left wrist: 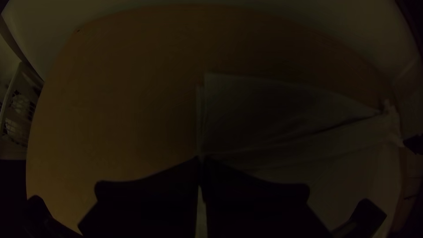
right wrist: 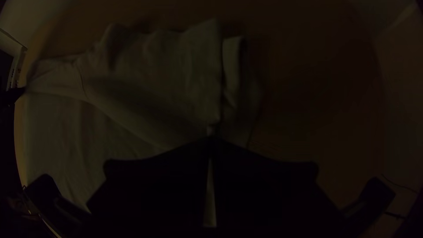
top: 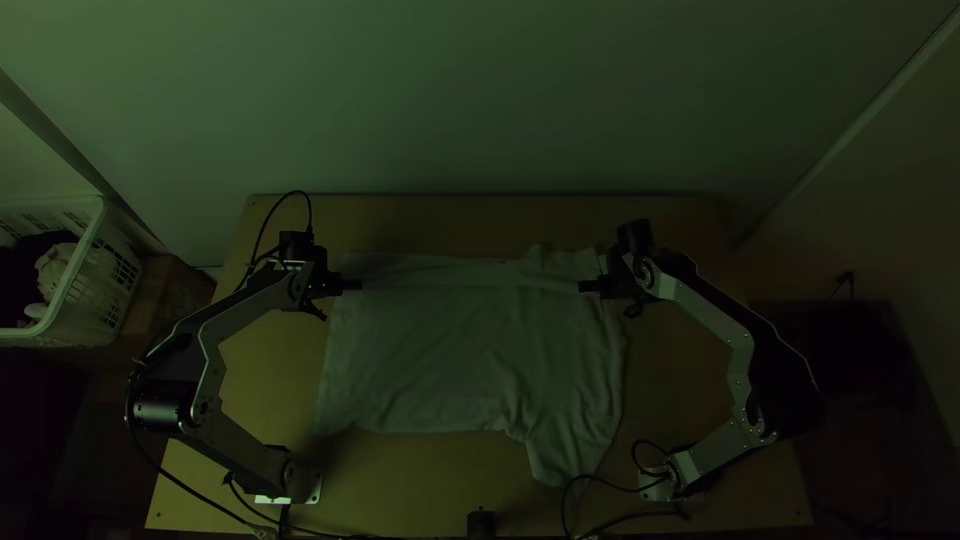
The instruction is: Fold the t-shirt
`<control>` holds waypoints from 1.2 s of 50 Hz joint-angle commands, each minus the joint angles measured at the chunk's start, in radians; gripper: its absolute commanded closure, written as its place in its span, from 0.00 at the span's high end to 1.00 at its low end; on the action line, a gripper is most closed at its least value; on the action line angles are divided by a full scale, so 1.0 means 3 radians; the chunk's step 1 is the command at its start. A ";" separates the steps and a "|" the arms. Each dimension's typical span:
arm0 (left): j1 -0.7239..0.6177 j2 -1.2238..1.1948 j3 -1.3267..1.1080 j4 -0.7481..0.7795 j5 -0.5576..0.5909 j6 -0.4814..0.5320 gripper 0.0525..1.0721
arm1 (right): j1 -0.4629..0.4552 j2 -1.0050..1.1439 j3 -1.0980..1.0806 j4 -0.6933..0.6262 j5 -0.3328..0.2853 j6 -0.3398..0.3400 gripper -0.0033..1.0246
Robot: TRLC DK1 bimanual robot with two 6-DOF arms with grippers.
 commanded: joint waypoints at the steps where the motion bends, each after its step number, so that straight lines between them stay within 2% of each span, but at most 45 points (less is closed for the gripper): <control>1: 0.0000 -0.0108 -0.0136 0.0072 -0.0004 -0.0015 0.03 | 0.0002 -0.0105 -0.0182 -0.0010 0.0032 0.0025 0.08; 7: 0.0000 -0.0113 -0.0146 0.0077 -0.0004 -0.0021 0.03 | 0.0008 -0.0110 -0.0305 0.0006 0.0026 0.0051 0.08; 9: 0.0005 -0.0108 -0.0146 0.0077 0.0002 -0.0026 0.08 | 0.0002 -0.0110 -0.0330 0.0026 0.0026 0.0056 0.09; 10: 0.0005 -0.0108 -0.0146 0.0077 -0.0004 -0.0031 0.16 | 0.0002 -0.0115 -0.0341 0.0026 0.0026 0.0066 0.10; 13: 0.0026 -0.0123 -0.0141 0.0072 0.0002 -0.0036 0.46 | 0.0002 -0.0156 -0.0366 0.0016 0.0032 0.0081 0.19; 15: 0.0046 -0.0164 -0.0146 0.0072 0.0002 -0.0056 0.69 | 0.0008 -0.0212 -0.0387 0.0006 0.0032 0.0097 0.25; 17: 0.0061 -0.0174 -0.0115 0.0020 0.0032 -0.0056 0.95 | 0.0002 -0.0294 -0.0402 -0.0015 0.0026 0.0122 0.35; 20: 0.0087 -0.0185 -0.0008 -0.0194 0.0114 -0.0056 0.96 | 0.0008 -0.0448 -0.0443 -0.0040 0.0026 0.0168 0.46; 23: 0.0097 -0.0292 -0.0008 -0.0210 0.0140 -0.0056 0.96 | 0.0008 -0.0611 -0.0489 -0.0040 0.0026 0.0168 0.52; 29: 0.0102 -0.0512 -0.0018 -0.0245 0.0170 -0.0051 0.96 | 0.0028 -0.0913 -0.0525 -0.0153 0.0026 0.0194 0.54; 33: 0.0102 -0.0670 -0.0028 -0.0317 0.0201 -0.0041 0.96 | 0.0048 -0.1087 -0.0509 -0.0347 0.0026 0.0230 0.60; 40: 0.0102 -0.0952 -0.0105 -0.0486 0.0237 0.0025 0.96 | 0.0074 -0.1322 -0.0474 -0.0715 0.0026 0.0265 0.60; 49: 0.0102 -0.1238 -0.0141 -0.1043 0.0354 0.0138 0.96 | 0.0079 -0.1639 -0.0550 -0.1012 0.0026 0.0291 0.59; 54: 0.0102 -0.1483 -0.0223 -0.1314 0.0354 0.0225 0.96 | 0.0156 -0.1813 -0.0617 -0.1257 0.0026 0.0455 0.60; 60: 0.0102 -0.1698 -0.0294 -0.1687 0.0359 0.0266 0.96 | 0.0279 -0.2053 -0.0765 -0.1447 0.0026 0.0526 0.60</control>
